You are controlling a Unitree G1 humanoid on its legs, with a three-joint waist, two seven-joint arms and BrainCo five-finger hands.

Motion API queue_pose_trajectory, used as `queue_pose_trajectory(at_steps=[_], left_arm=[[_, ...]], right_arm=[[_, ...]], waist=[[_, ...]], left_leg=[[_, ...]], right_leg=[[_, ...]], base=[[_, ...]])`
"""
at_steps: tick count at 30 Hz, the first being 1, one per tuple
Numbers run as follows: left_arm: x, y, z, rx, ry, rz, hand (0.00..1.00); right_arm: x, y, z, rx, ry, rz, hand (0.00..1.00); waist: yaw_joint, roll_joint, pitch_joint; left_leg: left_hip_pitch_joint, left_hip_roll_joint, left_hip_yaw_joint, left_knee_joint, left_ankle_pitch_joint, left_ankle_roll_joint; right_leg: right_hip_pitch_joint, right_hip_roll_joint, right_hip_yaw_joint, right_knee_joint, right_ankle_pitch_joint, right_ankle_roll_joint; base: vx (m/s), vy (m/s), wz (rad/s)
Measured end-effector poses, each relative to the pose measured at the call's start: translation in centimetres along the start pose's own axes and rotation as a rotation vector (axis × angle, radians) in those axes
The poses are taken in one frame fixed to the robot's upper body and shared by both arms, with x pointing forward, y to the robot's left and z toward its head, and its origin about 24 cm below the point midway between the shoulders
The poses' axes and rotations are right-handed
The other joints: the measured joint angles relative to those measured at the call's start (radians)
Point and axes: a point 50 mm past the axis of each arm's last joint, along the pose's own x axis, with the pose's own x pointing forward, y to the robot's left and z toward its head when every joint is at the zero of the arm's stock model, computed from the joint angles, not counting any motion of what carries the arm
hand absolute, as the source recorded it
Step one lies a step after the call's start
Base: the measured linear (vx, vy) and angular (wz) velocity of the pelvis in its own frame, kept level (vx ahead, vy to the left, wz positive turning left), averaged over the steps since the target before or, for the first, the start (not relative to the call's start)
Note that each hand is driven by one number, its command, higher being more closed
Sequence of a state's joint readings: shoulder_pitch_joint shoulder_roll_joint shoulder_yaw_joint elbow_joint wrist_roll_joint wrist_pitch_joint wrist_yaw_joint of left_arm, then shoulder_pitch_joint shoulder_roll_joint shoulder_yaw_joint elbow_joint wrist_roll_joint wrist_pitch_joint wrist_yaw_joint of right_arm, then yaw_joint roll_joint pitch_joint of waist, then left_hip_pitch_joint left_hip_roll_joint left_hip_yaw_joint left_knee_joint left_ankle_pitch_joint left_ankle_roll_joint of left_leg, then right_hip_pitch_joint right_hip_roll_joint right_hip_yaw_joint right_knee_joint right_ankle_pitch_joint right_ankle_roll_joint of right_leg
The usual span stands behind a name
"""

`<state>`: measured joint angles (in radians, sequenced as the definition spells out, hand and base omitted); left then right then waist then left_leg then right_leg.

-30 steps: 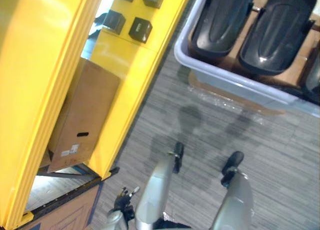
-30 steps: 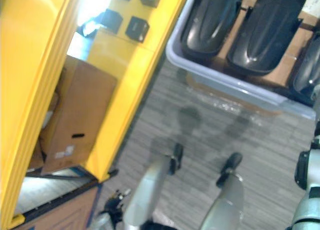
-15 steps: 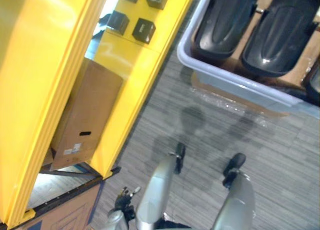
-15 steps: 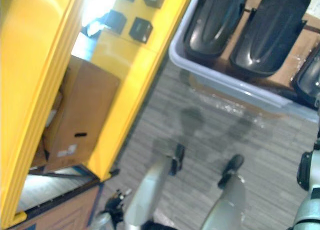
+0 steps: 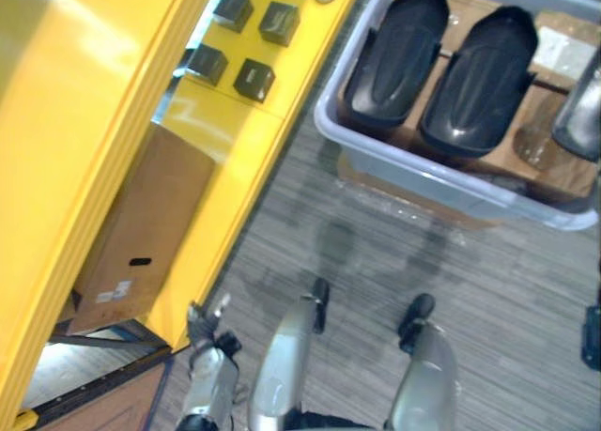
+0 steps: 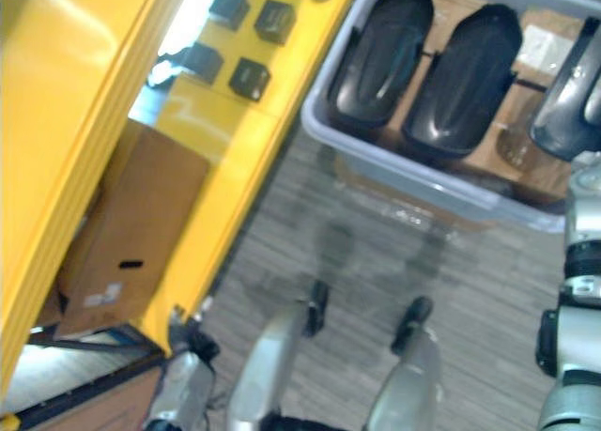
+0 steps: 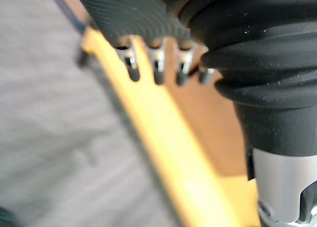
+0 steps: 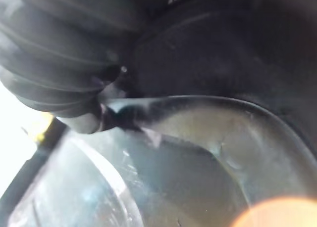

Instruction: Walk over and take plastic housings, then place them on the shelf

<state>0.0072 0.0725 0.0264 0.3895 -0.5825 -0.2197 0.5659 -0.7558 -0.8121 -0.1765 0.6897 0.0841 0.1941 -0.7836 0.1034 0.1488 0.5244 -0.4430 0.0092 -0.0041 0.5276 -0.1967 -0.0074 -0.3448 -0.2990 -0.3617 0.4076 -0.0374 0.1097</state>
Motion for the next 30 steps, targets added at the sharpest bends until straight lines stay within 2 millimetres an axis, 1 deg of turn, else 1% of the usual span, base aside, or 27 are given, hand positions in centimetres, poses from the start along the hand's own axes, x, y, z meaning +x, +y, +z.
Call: queue_pose_trajectory(at_steps=[1,2,3,4,6,7,8,9,10,11,12,13,14,16,18,19,20,22,24,25,27,30], left_arm=[[0.0,0.0,0.7,-0.022,-0.024,0.009,0.00],[-0.3,0.0,2.3,-0.068,-0.080,0.008,0.00],[-0.7,-0.3,3.9,-0.102,-0.147,-0.004,0.00],[-1.0,-0.3,4.6,-0.109,-0.181,-0.012,0.00],[-2.5,-0.3,6.8,-0.092,-0.289,-0.058,0.00],[-2.9,-0.6,7.3,-0.084,-0.316,-0.083,0.00],[-3.6,-1.4,8.2,-0.056,-0.357,-0.136,0.00],[-4.2,-2.3,8.6,-0.010,-0.390,-0.195,0.00],[-4.4,-2.7,8.7,0.001,-0.397,-0.226,0.00],[-4.7,-3.7,8.8,0.025,-0.402,-0.290,0.00],[-4.9,-4.4,8.9,0.059,-0.413,-0.338,0.00],[-5.2,-5.7,8.9,0.129,-0.423,-0.425,0.00],[-5.3,-5.9,8.8,0.144,-0.425,-0.446,0.00],[-5.8,-8.1,9.0,0.232,-0.445,-0.585,0.00],[-6.0,-9.2,9.1,0.269,-0.430,-0.656,0.00],[-6.1,-10.0,8.9,0.273,-0.396,-0.704,0.00],[-6.3,-10.3,8.8,0.278,-0.383,-0.726,0.00],[-6.4,-11.4,7.5,0.260,-0.255,-0.817,0.00],[-6.4,-12.2,5.7,0.257,-0.108,-0.881,0.00],[-6.4,-12.4,5.3,0.253,-0.069,-0.895,0.00],[-6.4,-12.5,3.6,0.234,0.064,-0.924,0.00],[-6.2,-12.5,3.2,0.212,0.107,-0.923,0.00]], right_arm=[[-0.4,0.1,-0.2,0.016,0.003,0.001,1.00],[-1.1,-0.1,-0.5,0.050,0.000,-0.003,1.00],[-1.9,-0.6,-1.2,0.063,-0.008,-0.017,1.00],[-2.4,-0.7,-1.6,0.071,-0.008,-0.015,1.00],[-5.5,-0.5,-3.2,0.075,-0.041,0.025,1.00],[-6.2,-0.6,-3.4,0.079,-0.063,0.032,1.00],[-7.5,-0.7,-3.5,0.091,-0.103,0.049,1.00],[-8.9,-0.7,-3.5,0.108,-0.140,0.068,1.00],[-9.5,-0.7,-3.4,0.113,-0.159,0.076,1.00],[-10.8,-0.3,-3.2,0.127,-0.198,0.106,1.00],[-11.7,0.1,-2.8,0.139,-0.232,0.138,1.00],[-12.9,0.8,-2.2,0.144,-0.297,0.186,1.00],[-13.2,0.9,-2.1,0.145,-0.309,0.196,1.00],[-14.4,1.6,-1.0,0.178,-0.387,0.263,1.00],[-15.4,2.2,-0.8,0.188,-0.411,0.312,1.00],[-15.9,2.5,-0.6,0.201,-0.423,0.339,1.00],[-16.1,2.6,-0.4,0.203,-0.434,0.350,1.00],[-16.7,3.2,0.3,0.219,-0.463,0.402,1.00],[-17.4,3.6,1.0,0.255,-0.488,0.442,1.00],[-17.6,3.8,1.2,0.263,-0.496,0.455,1.00],[-18.3,4.2,1.7,0.289,-0.512,0.503,1.00],[-19.4,4.8,2.4,0.323,-0.534,0.561,1.00]], waist=[[-0.004,-0.011,-0.001],[-0.016,-0.027,-0.001],[-0.020,-0.044,-0.004],[-0.022,-0.056,-0.010],[-0.030,-0.100,-0.105],[-0.034,-0.107,-0.120],[-0.038,-0.117,-0.143],[-0.044,-0.125,-0.175],[-0.047,-0.128,-0.187],[-0.053,-0.135,-0.211],[-0.055,-0.141,-0.222],[-0.060,-0.143,-0.243],[-0.059,-0.143,-0.249],[-0.057,-0.149,-0.262],[-0.058,-0.160,-0.299],[-0.061,-0.164,-0.308],[-0.062,-0.164,-0.309],[-0.062,-0.165,-0.332],[-0.066,-0.165,-0.348],[-0.066,-0.166,-0.349],[-0.069,-0.170,-0.354],[-0.071,-0.175,-0.365]], left_leg=[[0.014,0.001,-0.002,-0.018,0.006,-0.003],[0.049,0.001,-0.009,-0.060,0.023,-0.007],[0.100,0.000,-0.016,-0.107,0.042,-0.016],[0.125,0.000,-0.017,-0.129,0.049,-0.019],[0.186,0.001,-0.016,-0.220,0.066,-0.026],[0.202,0.001,-0.018,-0.235,0.067,-0.026],[0.235,0.002,-0.015,-0.251,0.068,-0.028],[0.258,0.003,-0.010,-0.264,0.068,-0.028],[0.271,0.002,-0.007,-0.273,0.068,-0.028],[0.303,0.003,0.002,-0.294,0.068,-0.028],[0.329,0.004,0.015,-0.310,0.068,-0.028],[0.364,0.006,0.024,-0.332,0.068,-0.028],[0.372,0.007,0.028,-0.338,0.068,-0.028],[0.425,0.012,0.059,-0.367,0.068,-0.028],[0.445,0.012,0.073,-0.386,0.068,-0.028],[0.462,0.014,0.079,-0.388,0.068,-0.028],[0.473,0.015,0.084,-0.389,0.068,-0.028],[0.496,0.011,0.104,-0.402,0.068,-0.028],[0.502,0.011,0.109,-0.408,0.068,-0.028],[0.508,0.011,0.111,-0.413,0.068,-0.028],[0.517,0.010,0.116,-0.416,0.068,-0.028],[0.512,0.009,0.118,-0.421,0.070,-0.025]], right_leg=[[0.015,0.004,-0.005,-0.018,0.005,0.000],[0.057,0.012,-0.024,-0.062,0.020,0.000],[0.111,0.021,-0.044,-0.110,0.036,-0.002],[0.137,0.025,-0.051,-0.134,0.040,0.000],[0.194,0.042,-0.068,-0.218,0.053,0.006],[0.212,0.044,-0.075,-0.230,0.054,0.007],[0.245,0.048,-0.078,-0.250,0.055,0.008],[0.270,0.051,-0.079,-0.268,0.056,0.010],[0.283,0.052,-0.079,-0.278,0.058,0.013],[0.310,0.055,-0.078,-0.297,0.060,0.016],[0.327,0.056,-0.073,-0.307,0.062,0.019],[0.353,0.060,-0.068,-0.324,0.072,0.013],[0.355,0.062,-0.065,-0.327,0.074,0.011],[0.385,0.068,-0.040,-0.341,0.084,0.009],[0.388,0.070,-0.023,-0.350,0.088,0.011],[0.406,0.072,-0.018,-0.359,0.098,0.009],[0.415,0.072,-0.017,-0.363,0.103,0.010],[0.420,0.071,0.007,-0.365,0.106,0.010],[0.420,0.072,0.010,-0.366,0.114,0.011],[0.421,0.072,0.012,-0.366,0.115,0.012],[0.434,0.071,0.013,-0.371,0.116,0.012],[0.435,0.073,0.014,-0.382,0.116,0.012]], base=[[0.08,-0.043,0.11],[0.12,-0.052,0.18],[0.11,-0.047,0.20],[0.12,-0.052,0.11],[0.20,-0.069,0.04],[0.24,-0.049,0.07],[0.19,-0.011,0.05],[0.17,-0.005,0.01],[0.15,0.006,-0.04],[0.12,0.008,-0.13],[0.14,0.018,-0.23],[0.10,0.022,-0.22],[0.08,0.026,-0.30],[0.05,0.042,-0.31],[0.05,0.036,-0.23],[0.04,0.029,-0.19],[0.00,0.037,-0.22],[-0.02,0.034,-0.23],[-0.04,0.030,-0.11],[-0.08,0.014,-0.11],[-0.10,0.000,-0.06],[-0.09,-0.015,-0.02]])
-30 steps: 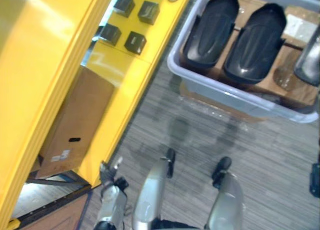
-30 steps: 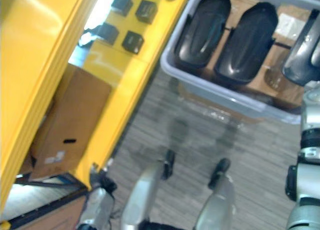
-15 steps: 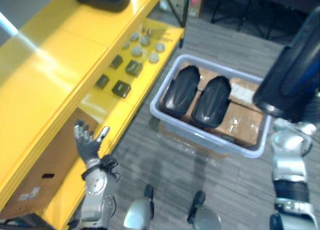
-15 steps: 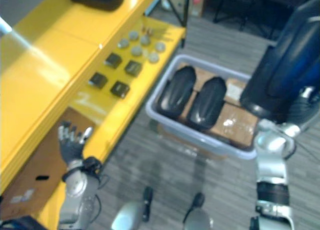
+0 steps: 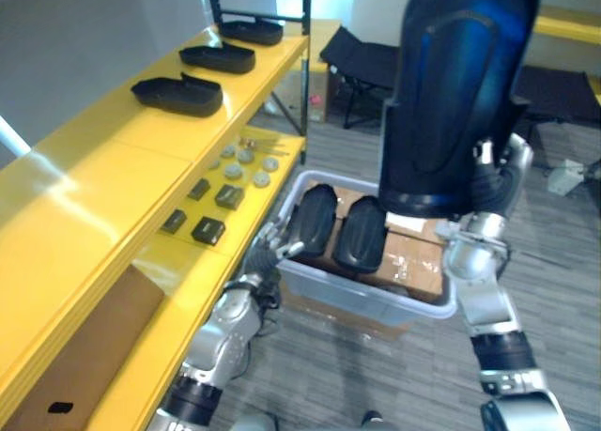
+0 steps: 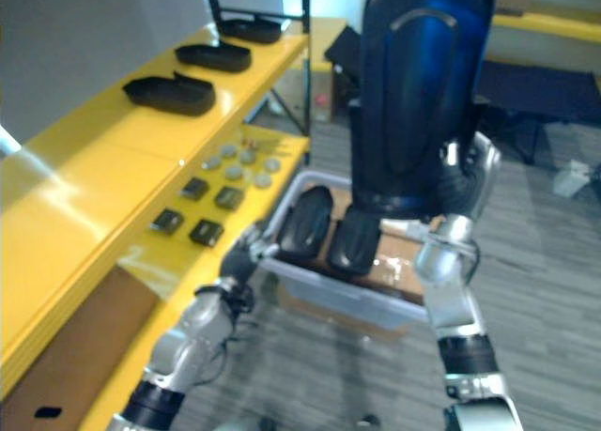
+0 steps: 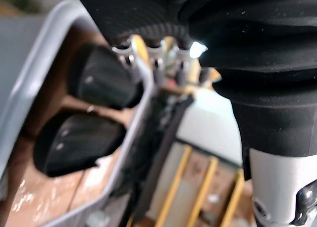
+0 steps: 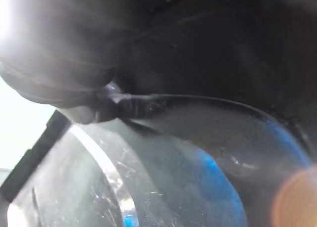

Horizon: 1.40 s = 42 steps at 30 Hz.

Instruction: Walk over and take plastic housings, then place them on the shelf

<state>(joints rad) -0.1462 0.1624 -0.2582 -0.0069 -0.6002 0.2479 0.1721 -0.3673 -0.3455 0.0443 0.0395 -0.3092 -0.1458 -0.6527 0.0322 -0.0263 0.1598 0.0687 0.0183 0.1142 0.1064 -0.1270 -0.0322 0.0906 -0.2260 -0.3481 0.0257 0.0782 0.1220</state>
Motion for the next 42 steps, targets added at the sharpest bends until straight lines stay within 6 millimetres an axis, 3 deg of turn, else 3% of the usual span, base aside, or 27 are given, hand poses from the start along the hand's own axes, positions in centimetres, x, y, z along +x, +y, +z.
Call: queue_pose_trajectory(at_steps=[8,18,39,40,42], left_arm=[[1.1,-0.4,0.8,-0.016,-0.016,-0.020,0.00],[1.8,-2.5,3.0,-0.020,-0.143,-0.112,0.00],[1.4,-4.5,2.7,-0.021,-0.134,-0.223,0.00],[1.4,-4.4,2.7,-0.020,-0.135,-0.217,1.00],[1.4,-4.3,2.7,0.003,-0.145,-0.171,1.00]], right_arm=[[-1.5,2.7,0.6,0.025,-0.003,0.126,1.00],[-4.2,5.9,-0.6,-0.003,0.061,0.309,1.00],[-6.5,8.1,-0.9,-0.020,0.073,0.458,1.00],[-6.6,8.2,-0.8,-0.016,0.068,0.463,1.00],[-6.9,8.5,-0.6,0.000,0.055,0.480,1.00]], waist=[[-0.002,0.002,-0.013],[-0.004,0.001,-0.037],[-0.010,-0.014,-0.067],[-0.010,-0.015,-0.071],[-0.010,-0.021,-0.082]], left_leg=[[0.018,-0.004,-0.007,-0.071,0.048,-0.002],[0.027,-0.011,-0.008,-0.102,0.076,0.001],[0.018,-0.006,-0.015,-0.100,0.078,-0.003],[0.018,-0.006,-0.015,-0.100,0.078,-0.003],[0.018,-0.006,-0.017,-0.100,0.078,-0.003]], right_leg=[[-0.003,0.001,-0.006,-0.005,0.000,0.000],[-0.004,-0.001,-0.007,-0.021,0.017,-0.002],[0.000,0.009,0.002,-0.043,0.017,-0.005],[0.000,0.009,0.002,-0.044,0.017,-0.005],[0.001,0.010,0.002,-0.048,0.017,-0.005]], base=[[-0.06,-0.015,0.05],[0.00,0.001,0.01],[-0.01,0.000,0.00],[0.00,0.000,0.00],[0.00,0.000,0.00]])
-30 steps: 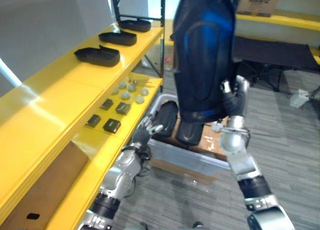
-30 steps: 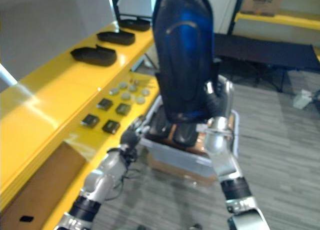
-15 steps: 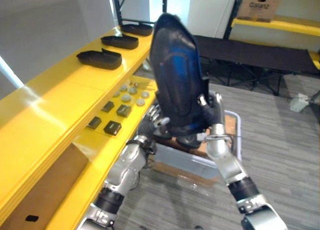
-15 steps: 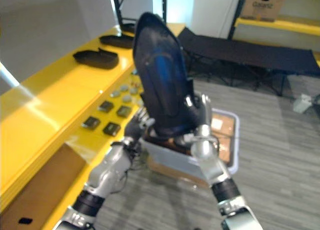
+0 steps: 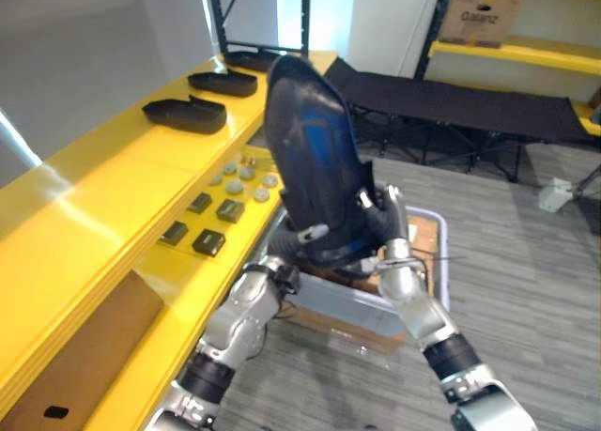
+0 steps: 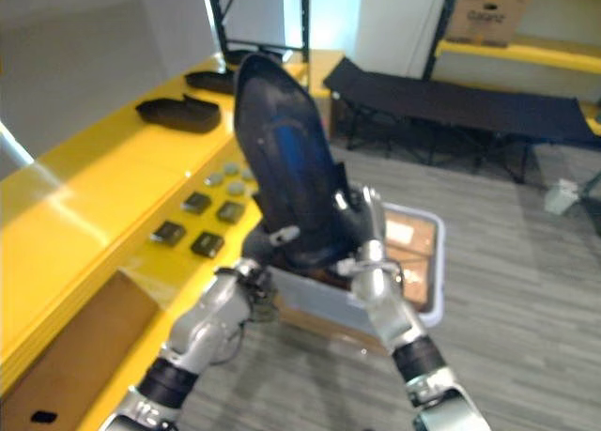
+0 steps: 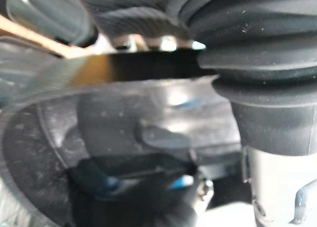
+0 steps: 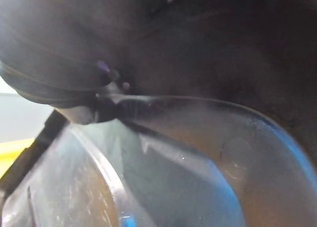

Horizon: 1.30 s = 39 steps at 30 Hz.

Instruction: Walk over and take plastic housings, then place them on the shelf

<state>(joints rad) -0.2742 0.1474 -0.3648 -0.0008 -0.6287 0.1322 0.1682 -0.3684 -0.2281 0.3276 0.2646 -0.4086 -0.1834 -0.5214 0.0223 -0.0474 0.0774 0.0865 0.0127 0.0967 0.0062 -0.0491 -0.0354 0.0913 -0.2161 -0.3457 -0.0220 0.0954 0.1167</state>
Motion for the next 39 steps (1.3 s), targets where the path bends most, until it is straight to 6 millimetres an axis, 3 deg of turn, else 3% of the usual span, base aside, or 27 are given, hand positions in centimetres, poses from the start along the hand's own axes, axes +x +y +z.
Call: queue_pose_trajectory(at_steps=[13,24,25,33,39], left_arm=[[-0.8,1.2,-0.1,0.011,-0.040,0.142,1.00],[-1.3,0.6,0.4,-0.004,-0.090,0.172,1.00],[-1.4,0.6,0.4,-0.005,-0.091,0.172,1.00],[-1.5,0.6,1.3,0.002,-0.166,0.168,1.00],[-2.1,0.2,2.7,0.151,-0.279,0.204,1.00]], right_arm=[[-1.5,1.8,0.7,0.084,-0.025,0.045,1.00],[-2.5,1.5,1.2,0.157,-0.025,0.023,1.00],[-2.6,1.5,1.2,0.158,-0.024,0.023,0.00],[-3.7,1.7,1.9,0.234,-0.070,0.084,0.00],[-3.9,1.6,2.6,0.288,-0.104,0.088,0.00]], waist=[[-0.005,-0.008,-0.007],[-0.010,-0.008,-0.007],[-0.010,-0.008,-0.007],[-0.010,-0.009,-0.007],[-0.010,-0.014,-0.010]], left_leg=[[0.034,-0.005,0.012,-0.053,0.016,0.001],[0.044,-0.006,0.022,-0.065,0.016,0.001],[0.044,-0.006,0.022,-0.066,0.016,0.001],[0.049,-0.006,0.027,-0.069,0.016,0.001],[0.052,-0.005,0.033,-0.069,0.016,0.001]], right_leg=[[0.000,-0.001,-0.002,-0.002,0.000,0.000],[-0.003,-0.001,0.000,-0.002,0.000,0.000],[-0.003,-0.001,0.001,-0.002,0.000,0.000],[-0.003,-0.001,0.006,-0.002,0.000,0.000],[-0.003,0.001,0.014,-0.005,0.000,0.000]], base=[[0.00,0.001,-0.02],[0.00,0.002,-0.01],[0.00,0.001,-0.03],[0.00,0.000,0.00],[-0.01,-0.003,-0.03]])
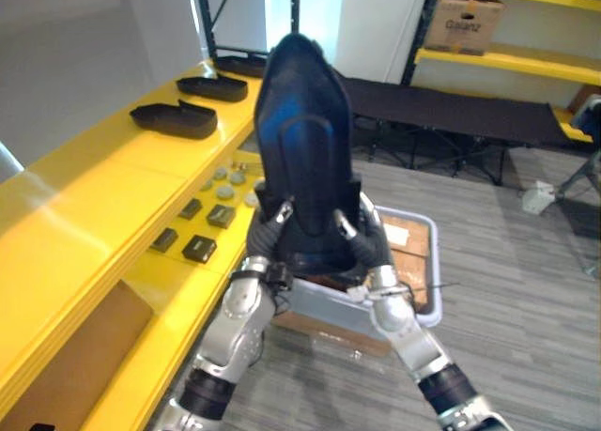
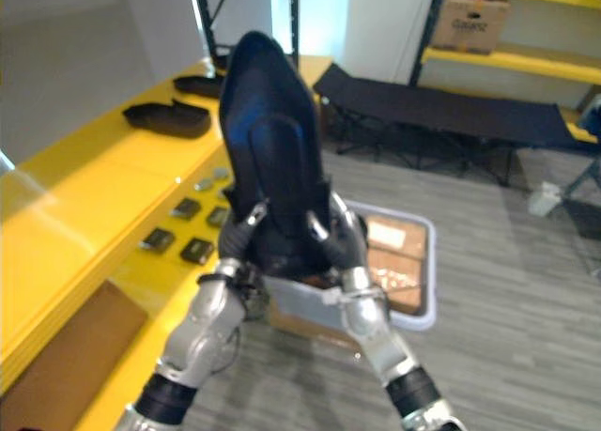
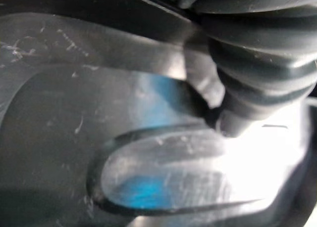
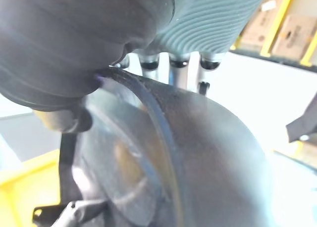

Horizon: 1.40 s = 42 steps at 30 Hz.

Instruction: Walk over and take plastic housings, then place them on the shelf

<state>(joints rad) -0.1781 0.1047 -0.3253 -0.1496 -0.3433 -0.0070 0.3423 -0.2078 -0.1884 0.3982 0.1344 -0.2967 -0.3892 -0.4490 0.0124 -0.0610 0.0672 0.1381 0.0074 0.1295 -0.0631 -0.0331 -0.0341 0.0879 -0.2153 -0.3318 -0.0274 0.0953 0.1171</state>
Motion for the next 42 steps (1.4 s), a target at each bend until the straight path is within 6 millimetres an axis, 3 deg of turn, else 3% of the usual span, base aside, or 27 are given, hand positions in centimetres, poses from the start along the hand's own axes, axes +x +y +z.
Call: queue_pose_trajectory(at_steps=[10,13,16,20,24,28,33,38,41,42], left_arm=[[-0.2,0.3,2.4,0.237,-0.244,0.235,1.00],[-0.3,0.5,2.6,0.294,-0.283,0.296,1.00],[-0.4,1.0,2.7,0.305,-0.299,0.358,1.00],[-1.2,3.3,2.5,0.306,-0.298,0.489,1.00],[-1.8,5.5,2.5,0.289,-0.312,0.581,1.00],[-2.7,6.6,2.4,0.224,-0.333,0.589,1.00],[-5.5,8.6,0.4,0.242,-0.218,0.617,1.00],[-7.5,9.9,-0.5,0.237,-0.153,0.695,1.00],[-8.2,11.1,0.9,0.263,-0.211,0.767,1.00],[-8.5,11.4,1.7,0.270,-0.245,0.797,1.00]], right_arm=[[-0.7,-0.7,1.0,0.117,0.011,-0.115,0.00],[-0.6,-2.8,1.2,0.214,0.019,-0.262,0.00],[-2.0,-5.6,0.6,0.376,0.085,-0.450,0.00],[-6.7,-8.7,-2.5,0.560,0.272,-0.681,0.00],[-10.4,-10.0,-4.7,0.584,0.412,-0.776,0.00],[-15.3,-10.6,-7.5,0.529,0.635,-0.888,0.00],[-19.6,-10.3,-8.5,0.505,0.788,-0.956,0.00],[-19.1,-9.5,-8.2,0.525,0.759,-0.909,0.00],[-17.4,-9.0,-8.2,0.543,0.710,-0.821,0.00],[-16.4,-8.7,-8.2,0.543,0.692,-0.775,0.00]], waist=[[-0.004,-0.002,-0.001],[-0.004,-0.002,-0.001],[-0.014,-0.002,-0.001],[-0.048,-0.001,0.001],[-0.083,0.002,0.003],[-0.085,0.011,0.009],[-0.084,0.038,0.025],[-0.076,0.037,0.025],[-0.065,0.037,0.026],[-0.049,0.038,0.027]], left_leg=[[0.010,0.002,0.019,-0.013,0.000,0.000],[0.018,0.001,0.027,-0.014,0.000,0.000],[0.019,0.001,0.038,-0.015,-0.004,0.001],[0.018,0.003,0.072,-0.016,-0.011,-0.001],[0.018,0.009,0.096,-0.016,-0.017,-0.006],[0.016,0.017,0.097,-0.016,-0.020,-0.011],[0.011,0.018,0.093,-0.016,-0.021,-0.013],[0.008,0.016,0.070,-0.016,-0.021,-0.012],[-0.002,0.014,0.027,-0.011,-0.021,-0.012],[-0.002,0.014,0.011,-0.010,-0.021,-0.012]], right_leg=[[-0.001,0.004,0.010,-0.002,0.000,0.000],[-0.001,0.004,0.025,-0.001,0.000,0.000],[-0.004,0.004,0.035,-0.001,0.000,0.000],[-0.024,0.009,0.065,-0.002,0.000,0.001],[-0.040,0.018,0.091,-0.002,-0.001,0.001],[-0.042,0.027,0.093,-0.007,-0.001,0.001],[-0.040,0.027,0.089,-0.014,-0.001,0.001],[-0.031,0.024,0.075,-0.016,-0.001,0.002],[-0.015,0.019,0.033,-0.018,-0.004,0.005],[-0.003,0.018,0.018,-0.018,-0.009,0.009]], base=[[-0.02,-0.001,-0.04],[0.00,0.004,-0.08],[-0.02,0.006,-0.11],[-0.01,0.000,-0.22],[-0.01,-0.015,-0.20],[0.00,-0.022,-0.04],[0.00,-0.009,0.02],[-0.02,-0.022,0.11],[-0.02,-0.032,0.33],[-0.02,-0.033,0.46]])
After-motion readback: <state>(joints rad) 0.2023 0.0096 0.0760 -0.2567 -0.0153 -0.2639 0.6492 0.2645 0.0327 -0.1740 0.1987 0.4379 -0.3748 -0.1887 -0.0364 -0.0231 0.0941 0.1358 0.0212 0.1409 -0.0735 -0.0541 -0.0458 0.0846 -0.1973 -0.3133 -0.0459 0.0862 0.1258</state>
